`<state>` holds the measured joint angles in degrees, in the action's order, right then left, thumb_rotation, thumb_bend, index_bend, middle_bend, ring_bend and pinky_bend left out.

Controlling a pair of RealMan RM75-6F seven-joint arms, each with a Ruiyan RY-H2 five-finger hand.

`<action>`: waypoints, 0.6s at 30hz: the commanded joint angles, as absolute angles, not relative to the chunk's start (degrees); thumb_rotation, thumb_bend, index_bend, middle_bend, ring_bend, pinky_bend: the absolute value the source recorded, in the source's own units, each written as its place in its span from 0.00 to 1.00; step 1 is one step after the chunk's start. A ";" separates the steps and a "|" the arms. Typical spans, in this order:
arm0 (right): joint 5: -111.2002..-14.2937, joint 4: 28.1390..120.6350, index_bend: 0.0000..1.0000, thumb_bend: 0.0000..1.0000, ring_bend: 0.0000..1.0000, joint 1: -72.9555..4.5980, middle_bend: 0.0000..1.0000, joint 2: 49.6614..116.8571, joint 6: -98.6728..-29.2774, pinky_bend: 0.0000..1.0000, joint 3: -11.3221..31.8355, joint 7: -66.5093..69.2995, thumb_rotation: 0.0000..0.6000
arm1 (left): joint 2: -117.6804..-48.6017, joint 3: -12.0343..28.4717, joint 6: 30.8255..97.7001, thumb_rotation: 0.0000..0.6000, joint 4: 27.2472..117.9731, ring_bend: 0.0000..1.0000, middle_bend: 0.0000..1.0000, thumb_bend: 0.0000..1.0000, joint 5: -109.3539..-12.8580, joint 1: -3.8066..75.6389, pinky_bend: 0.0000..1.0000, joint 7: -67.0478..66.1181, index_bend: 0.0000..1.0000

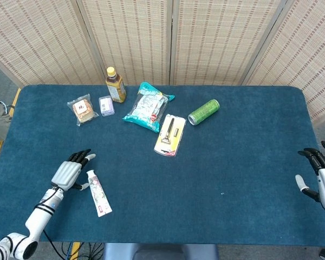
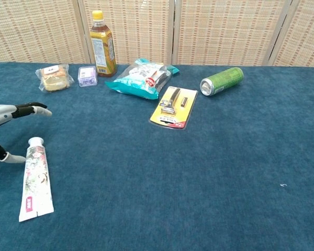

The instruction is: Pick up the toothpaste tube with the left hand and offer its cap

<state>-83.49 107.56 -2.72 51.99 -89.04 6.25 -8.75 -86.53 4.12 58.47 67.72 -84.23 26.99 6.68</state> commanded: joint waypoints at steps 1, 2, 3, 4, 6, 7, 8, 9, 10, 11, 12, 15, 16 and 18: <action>-83.56 107.50 0.29 0.25 0.08 -2.59 0.28 51.99 -89.22 0.19 6.21 -8.61 1.00 | -86.86 4.92 58.87 1.00 69.39 0.00 0.00 0.13 -84.39 28.03 0.06 6.17 0.00; -83.58 107.50 0.29 0.25 0.08 -2.54 0.28 51.97 -89.23 0.19 6.18 -8.58 1.00 | -86.80 5.14 59.04 1.00 70.10 0.00 0.00 0.13 -84.42 28.28 0.06 6.22 0.00; -83.62 107.49 0.29 0.25 0.08 -2.51 0.28 51.96 -89.25 0.19 6.17 -8.56 1.00 | -86.67 5.40 59.25 1.00 71.13 0.00 0.00 0.13 -84.46 28.61 0.06 6.31 0.00; -83.66 107.45 0.29 0.25 0.08 -2.49 0.28 51.96 -89.27 0.19 6.17 -8.53 1.00 | -86.54 5.55 59.46 1.00 71.91 0.00 0.00 0.13 -84.55 28.81 0.06 6.29 0.00; -83.68 107.33 0.29 0.25 0.08 -2.51 0.28 52.01 -89.26 0.19 6.21 -8.42 1.00 | -86.10 5.65 59.91 1.00 73.79 0.00 0.00 0.13 -84.86 29.16 0.06 6.23 0.00; -83.67 107.30 0.29 0.25 0.08 -2.53 0.28 52.04 -89.21 0.19 6.23 -8.36 1.00 | -85.84 5.64 59.96 1.00 74.70 0.00 0.00 0.13 -84.88 29.27 0.06 6.32 0.00; -83.66 107.21 0.29 0.25 0.08 -2.57 0.28 52.08 -89.12 0.19 6.24 -8.30 1.00 | -85.45 5.62 59.96 1.00 75.95 0.00 0.00 0.13 -84.76 29.34 0.06 6.42 0.00; -83.63 107.13 0.29 0.25 0.08 -2.60 0.28 52.11 -89.03 0.19 6.22 -8.24 1.00 | -85.07 5.51 59.91 1.00 76.91 0.00 0.00 0.13 -84.69 29.35 0.06 6.45 0.00; -83.59 107.05 0.29 0.25 0.08 -2.62 0.28 52.14 -88.92 0.19 6.21 -8.15 1.00 | -84.65 5.36 59.91 1.00 77.91 0.00 0.00 0.13 -84.72 29.35 0.06 6.52 0.00; -83.51 106.92 0.29 0.25 0.08 -2.67 0.28 52.16 -88.75 0.19 6.20 -8.06 1.00 | -84.13 5.00 60.29 1.00 79.12 0.00 0.00 0.13 -85.29 29.31 0.06 6.89 0.00; -83.44 106.83 0.29 0.25 0.08 -2.70 0.28 52.17 -88.63 0.19 6.21 -7.95 1.00 | -83.77 4.51 60.66 1.00 79.73 0.00 0.00 0.13 -86.11 29.28 0.06 7.28 0.00; -83.29 106.71 0.29 0.25 0.08 -2.74 0.28 52.00 -88.51 0.19 6.30 -7.68 1.00 | -81.30 1.70 59.89 1.00 81.37 0.00 0.00 0.13 -89.93 30.07 0.06 7.67 0.01; -83.30 106.69 0.29 0.25 0.08 -2.75 0.28 51.96 -88.51 0.19 6.33 -7.63 1.00 | -80.46 0.97 59.57 1.00 81.87 0.00 0.00 0.13 -90.96 30.40 0.06 7.66 0.03; -83.35 106.63 0.29 0.25 0.08 -2.77 0.28 51.99 -88.44 0.19 6.31 -7.53 1.00 | -78.91 -0.14 59.44 1.00 83.15 0.00 0.00 0.13 -92.65 30.91 0.06 7.94 0.17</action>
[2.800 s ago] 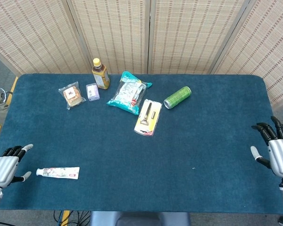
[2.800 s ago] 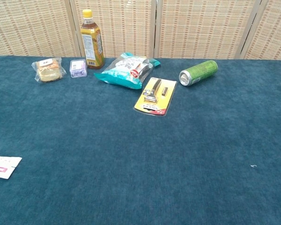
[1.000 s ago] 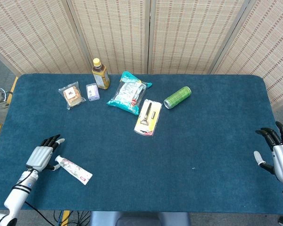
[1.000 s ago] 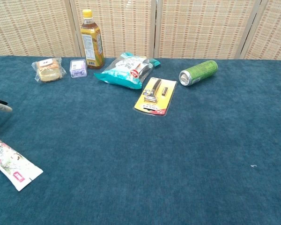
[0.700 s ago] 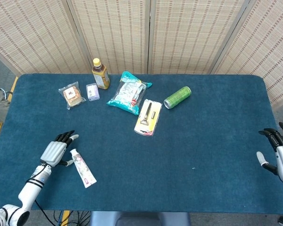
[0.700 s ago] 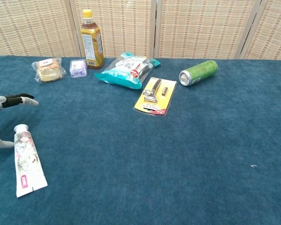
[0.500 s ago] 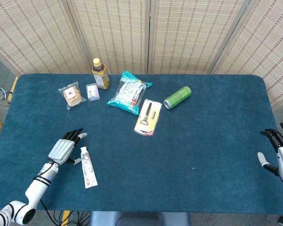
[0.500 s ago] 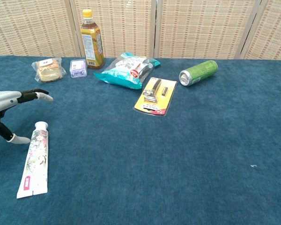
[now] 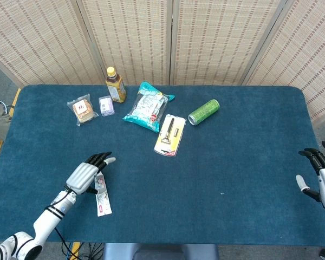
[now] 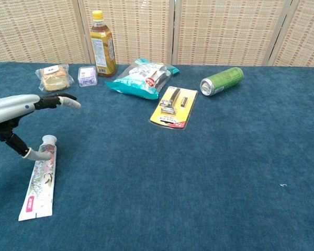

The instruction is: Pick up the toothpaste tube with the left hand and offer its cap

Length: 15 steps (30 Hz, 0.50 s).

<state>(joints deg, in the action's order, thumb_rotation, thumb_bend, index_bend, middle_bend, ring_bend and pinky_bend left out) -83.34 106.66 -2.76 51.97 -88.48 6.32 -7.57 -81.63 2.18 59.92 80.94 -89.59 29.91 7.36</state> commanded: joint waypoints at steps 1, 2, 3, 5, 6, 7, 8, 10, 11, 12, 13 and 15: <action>-83.34 106.58 0.29 0.25 0.08 -2.77 0.28 52.03 -88.39 0.19 6.28 -7.53 1.00 | -78.44 -0.46 59.53 1.00 83.68 0.00 0.00 0.13 -93.13 31.04 0.06 8.37 0.22; -83.29 106.54 0.29 0.25 0.08 -2.79 0.28 52.10 -88.28 0.19 6.25 -7.51 1.00 | -77.88 -0.90 59.49 1.00 84.32 0.00 0.00 0.13 -93.59 31.20 0.06 8.95 0.26; -83.26 106.52 0.29 0.25 0.08 -2.81 0.28 52.17 -88.19 0.19 6.23 -7.47 1.00 | -77.51 -1.21 59.27 1.00 84.75 0.00 0.00 0.13 -93.80 31.37 0.06 9.26 0.30; -83.23 106.45 0.29 0.25 0.08 -2.88 0.28 52.28 -88.04 0.19 6.23 -7.34 1.00 | -76.58 -2.00 57.75 0.99 85.76 0.00 0.00 0.13 -93.89 32.02 0.05 9.33 0.31; -83.23 106.42 0.29 0.25 0.08 -2.91 0.28 52.30 -88.00 0.19 6.24 -7.35 1.00 | -76.26 -2.28 56.97 0.92 86.18 0.00 0.00 0.13 -93.76 32.31 0.04 9.15 0.32; -83.24 106.42 0.29 0.25 0.08 -2.92 0.28 52.30 -87.98 0.19 6.24 -7.35 1.00 | -76.01 -2.55 56.12 0.83 86.56 0.00 0.00 0.13 -93.55 32.61 0.04 8.91 0.32; -83.24 106.44 0.29 0.25 0.08 -2.93 0.28 52.27 -87.97 0.19 6.26 -7.30 1.00 | -75.76 -2.87 55.00 0.66 87.02 0.00 0.00 0.13 -93.24 33.01 0.03 8.65 0.32; -83.19 106.47 0.29 0.25 0.08 -2.90 0.28 52.21 -88.03 0.19 6.31 -7.20 1.00 | -75.74 -3.13 54.01 0.41 87.37 0.00 0.00 0.13 -92.92 33.46 0.01 8.76 0.32; -83.13 106.47 0.29 0.25 0.08 -2.88 0.28 52.17 -88.03 0.19 6.33 -7.15 1.00 | -75.74 -3.33 53.38 0.31 87.39 0.00 0.00 0.13 -92.77 33.74 0.01 8.67 0.32; -83.06 106.47 0.29 0.25 0.08 -2.87 0.28 52.14 -88.00 0.19 6.32 -7.15 1.00 | -75.76 -3.45 53.05 0.24 87.44 0.00 0.00 0.13 -92.71 33.92 0.00 8.63 0.32; -83.01 106.48 0.29 0.25 0.08 -2.86 0.28 52.12 -87.97 0.19 6.32 -7.14 1.00 | -75.78 -3.57 52.81 0.18 87.47 0.00 0.00 0.13 -92.69 34.07 0.00 8.60 0.31; -83.00 106.54 0.29 0.25 0.08 -2.83 0.28 52.05 -87.98 0.20 6.31 -7.13 1.00 | -75.64 -3.96 52.00 0.08 87.34 0.00 0.00 0.13 -92.79 34.54 0.00 7.69 0.31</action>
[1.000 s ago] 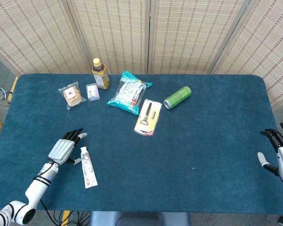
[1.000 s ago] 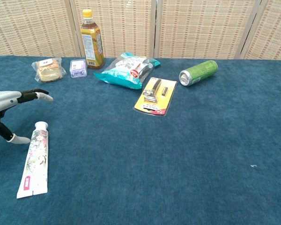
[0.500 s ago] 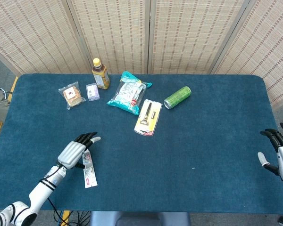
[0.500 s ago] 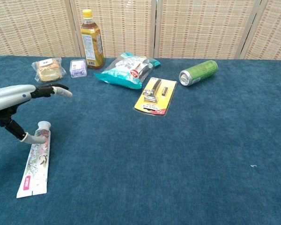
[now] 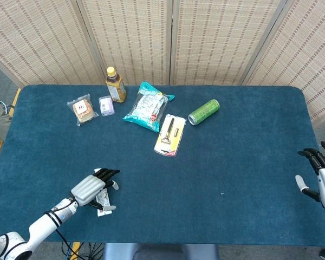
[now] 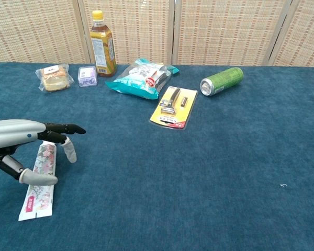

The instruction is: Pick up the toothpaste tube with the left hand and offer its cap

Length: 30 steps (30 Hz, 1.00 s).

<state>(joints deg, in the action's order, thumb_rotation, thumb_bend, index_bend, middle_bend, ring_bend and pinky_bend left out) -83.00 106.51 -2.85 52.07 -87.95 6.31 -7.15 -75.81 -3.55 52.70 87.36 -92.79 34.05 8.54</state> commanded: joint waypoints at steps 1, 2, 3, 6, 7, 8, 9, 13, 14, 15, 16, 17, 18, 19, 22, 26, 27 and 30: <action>-83.07 106.59 0.29 0.25 0.08 -2.81 0.28 52.02 -88.04 0.20 6.32 -7.03 1.00 | -75.55 -4.17 51.53 0.06 87.24 0.00 0.00 0.13 -92.89 34.82 0.00 6.87 0.31; -83.12 106.61 0.29 0.25 0.08 -2.80 0.28 51.99 -88.09 0.20 6.33 -6.97 1.00 | -75.50 -4.34 51.23 0.03 87.23 0.00 0.00 0.13 -92.94 35.00 0.00 6.38 0.31; -83.16 106.63 0.29 0.25 0.08 -2.77 0.28 51.98 -88.14 0.21 6.33 -6.96 1.00 | -75.44 -4.49 51.03 0.01 87.29 0.00 0.00 0.13 -92.99 35.14 0.00 6.10 0.31; -83.30 106.78 0.29 0.25 0.08 -2.68 0.28 51.89 -88.21 0.21 6.23 -6.91 1.00 | -75.25 -5.01 50.76 0.00 87.36 0.00 0.00 0.13 -93.30 35.42 0.00 5.59 0.31; -83.33 106.83 0.29 0.25 0.08 -2.65 0.28 51.89 -88.24 0.21 6.21 -6.90 1.00 | -75.25 -5.15 50.90 0.00 87.29 0.00 0.00 0.13 -93.41 35.39 0.00 5.36 0.31; -83.34 106.88 0.29 0.25 0.08 -2.61 0.28 51.90 -88.27 0.21 6.19 -6.90 1.00 | -75.32 -5.38 51.14 0.00 87.18 0.00 0.00 0.13 -93.55 35.28 0.00 5.10 0.31; -83.36 106.91 0.29 0.25 0.08 -2.59 0.28 51.90 -88.27 0.21 6.16 -6.93 1.00 | -75.38 -5.60 51.27 0.00 87.07 0.00 0.00 0.13 -93.65 35.17 0.00 4.83 0.31; -83.48 107.20 0.29 0.25 0.08 -2.55 0.28 51.84 -88.24 0.21 6.08 -6.96 1.00 | -75.68 -6.70 51.46 0.00 86.20 0.00 0.00 0.13 -94.00 34.72 0.00 3.26 0.31; -83.57 107.35 0.29 0.25 0.08 -2.54 0.28 51.77 -88.20 0.21 6.03 -6.77 1.00 | -75.71 -6.99 51.46 0.00 86.01 0.00 0.00 0.13 -93.98 34.58 0.00 2.94 0.31; -83.66 107.45 0.29 0.25 0.08 -2.55 0.28 51.70 -88.17 0.21 6.01 -6.65 1.00 | -75.70 -7.17 51.51 0.00 85.91 0.00 0.00 0.13 -93.96 34.47 0.00 2.84 0.31; -83.71 107.52 0.29 0.25 0.08 -2.55 0.28 51.65 -88.15 0.21 6.00 -6.61 1.00 | -75.63 -7.36 51.53 0.00 85.82 0.00 0.00 0.13 -93.98 34.40 0.00 2.70 0.31; -83.73 107.58 0.29 0.25 0.08 -2.55 0.28 51.59 -88.14 0.21 5.99 -6.62 1.00 | -75.53 -7.61 51.57 0.00 85.70 0.00 0.00 0.13 -93.99 34.28 0.00 2.55 0.31; -83.75 107.64 0.29 0.25 0.08 -2.56 0.28 51.58 -88.11 0.21 5.98 -6.62 1.00 | -75.46 -7.78 51.57 0.00 85.62 0.00 0.00 0.13 -93.96 34.21 0.00 2.51 0.32; -83.78 107.69 0.29 0.25 0.08 -2.57 0.28 51.58 -88.11 0.21 5.98 -6.65 1.00 | -75.37 -7.95 51.57 0.00 85.50 0.00 0.00 0.13 -93.93 34.14 0.00 2.43 0.32; -83.91 107.83 0.29 0.25 0.08 -2.60 0.28 51.62 -88.09 0.21 5.94 -6.85 1.00 | -75.09 -8.26 52.27 0.00 84.69 0.00 0.00 0.13 -94.13 33.75 0.00 1.17 0.32; -83.94 108.09 0.29 0.25 0.08 -2.55 0.28 51.63 -88.11 0.21 5.89 -7.09 1.00 | -73.90 -8.44 52.57 0.00 84.37 0.00 0.00 0.13 -93.45 33.32 0.00 -0.45 0.32; -83.96 108.14 0.29 0.25 0.08 -2.54 0.28 51.62 -88.14 0.21 5.88 -7.14 1.00 | -73.55 -8.56 52.35 0.00 84.29 0.00 0.00 0.13 -93.30 33.31 0.00 -1.01 0.32; -84.03 108.27 0.29 0.25 0.08 -2.48 0.28 51.66 -88.33 0.21 5.91 -7.29 1.00 | -72.42 -9.14 51.81 0.00 84.38 0.00 0.00 0.13 -93.12 33.24 0.00 -2.32 0.32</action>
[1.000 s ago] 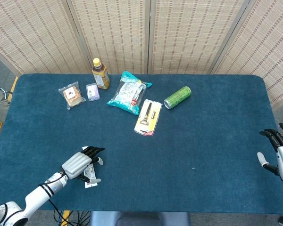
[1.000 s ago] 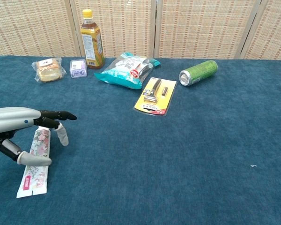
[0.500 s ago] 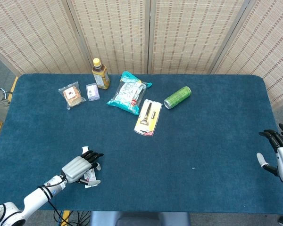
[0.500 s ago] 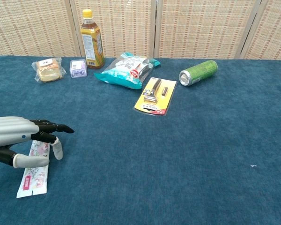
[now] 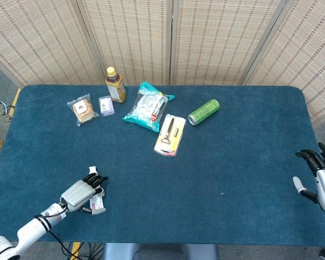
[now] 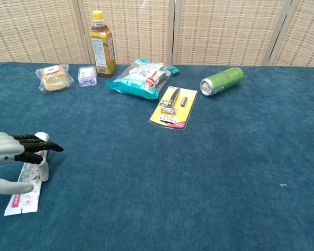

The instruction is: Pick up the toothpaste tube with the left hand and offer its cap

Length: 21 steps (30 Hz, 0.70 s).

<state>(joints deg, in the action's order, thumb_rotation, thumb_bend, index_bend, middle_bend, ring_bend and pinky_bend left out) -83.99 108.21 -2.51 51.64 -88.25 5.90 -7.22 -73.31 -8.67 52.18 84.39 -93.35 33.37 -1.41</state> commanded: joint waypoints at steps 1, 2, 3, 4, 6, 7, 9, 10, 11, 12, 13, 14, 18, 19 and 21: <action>-84.06 108.34 0.29 0.25 0.08 -2.46 0.28 51.68 -88.40 0.21 5.91 -7.37 1.00 | -72.04 -9.29 51.90 0.00 84.25 0.00 0.00 0.13 -93.16 33.13 0.00 -3.06 0.32; -84.09 108.39 0.29 0.25 0.08 -2.45 0.28 51.69 -88.41 0.21 5.89 -7.42 1.00 | -71.80 -9.33 52.06 0.00 84.09 0.00 0.00 0.13 -93.14 33.01 0.00 -3.74 0.32; -84.10 108.43 0.29 0.25 0.08 -2.47 0.28 51.70 -88.37 0.21 5.89 -7.49 1.00 | -71.60 -9.36 52.24 0.00 83.91 0.00 0.00 0.13 -93.10 32.86 0.00 -4.49 0.32; -84.15 108.51 0.29 0.25 0.08 -2.49 0.28 51.70 -88.34 0.21 5.87 -7.56 1.00 | -71.31 -9.35 52.48 0.00 83.74 0.00 0.00 0.13 -92.94 32.65 0.00 -5.29 0.32; -84.17 108.61 0.29 0.25 0.08 -2.52 0.28 51.69 -88.28 0.21 5.86 -7.67 1.00 | -70.85 -9.25 52.82 0.00 83.46 0.00 0.00 0.13 -92.62 32.37 0.00 -6.41 0.32; -84.16 108.66 0.29 0.25 0.08 -2.53 0.28 51.67 -88.28 0.21 5.87 -7.76 1.00 | -70.60 -9.19 53.03 0.00 83.29 0.00 0.00 0.13 -92.48 32.22 0.00 -6.91 0.32; -84.19 108.81 0.29 0.25 0.08 -2.54 0.28 51.64 -88.33 0.21 5.91 -7.84 1.00 | -69.98 -8.98 53.36 0.00 83.20 0.00 0.00 0.13 -91.82 31.86 0.00 -7.40 0.33; -84.25 108.86 0.29 0.25 0.08 -2.53 0.28 51.62 -88.39 0.21 5.93 -7.87 1.00 | -69.70 -8.85 53.59 0.00 83.25 0.00 0.00 0.13 -91.56 31.72 0.00 -7.30 0.33; -84.33 108.91 0.29 0.25 0.08 -2.54 0.28 51.64 -88.45 0.21 5.94 -7.91 1.00 | -69.34 -8.61 54.09 0.00 83.47 0.00 0.00 0.13 -91.36 31.53 0.00 -6.72 0.33; -84.39 108.93 0.29 0.25 0.08 -2.54 0.28 51.67 -88.47 0.21 5.93 -7.92 1.00 | -69.07 -8.38 54.62 0.00 83.77 0.00 0.00 0.13 -91.24 31.36 0.00 -5.80 0.33; -84.43 108.95 0.29 0.25 0.08 -2.54 0.28 51.70 -88.46 0.21 5.91 -7.95 1.00 | -68.79 -8.12 55.20 0.00 83.99 0.00 0.00 0.13 -91.13 31.20 0.00 -4.95 0.33; -84.44 108.94 0.29 0.25 0.08 -2.55 0.28 51.75 -88.43 0.21 5.88 -8.01 1.00 | -68.48 -7.74 55.97 0.00 83.96 0.00 0.00 0.13 -91.06 31.03 0.00 -4.43 0.33; -84.49 108.86 0.29 0.25 0.08 -2.48 0.28 51.80 -88.53 0.21 5.86 -7.90 1.00 | -67.71 -6.14 56.71 0.00 83.93 0.00 0.00 0.13 -89.46 30.97 0.00 -3.03 0.32; -84.52 108.84 0.29 0.25 0.08 -2.42 0.28 51.79 -88.64 0.21 5.86 -7.83 1.00 | -67.71 -5.68 56.80 0.00 83.66 0.00 0.00 0.13 -88.96 30.99 0.00 -2.76 0.32; -84.53 108.82 0.29 0.25 0.08 -2.24 0.28 51.69 -88.89 0.21 5.85 -7.61 1.00 | -68.02 -4.61 56.51 0.00 82.48 0.00 0.00 0.13 -87.41 31.08 0.00 -2.52 0.32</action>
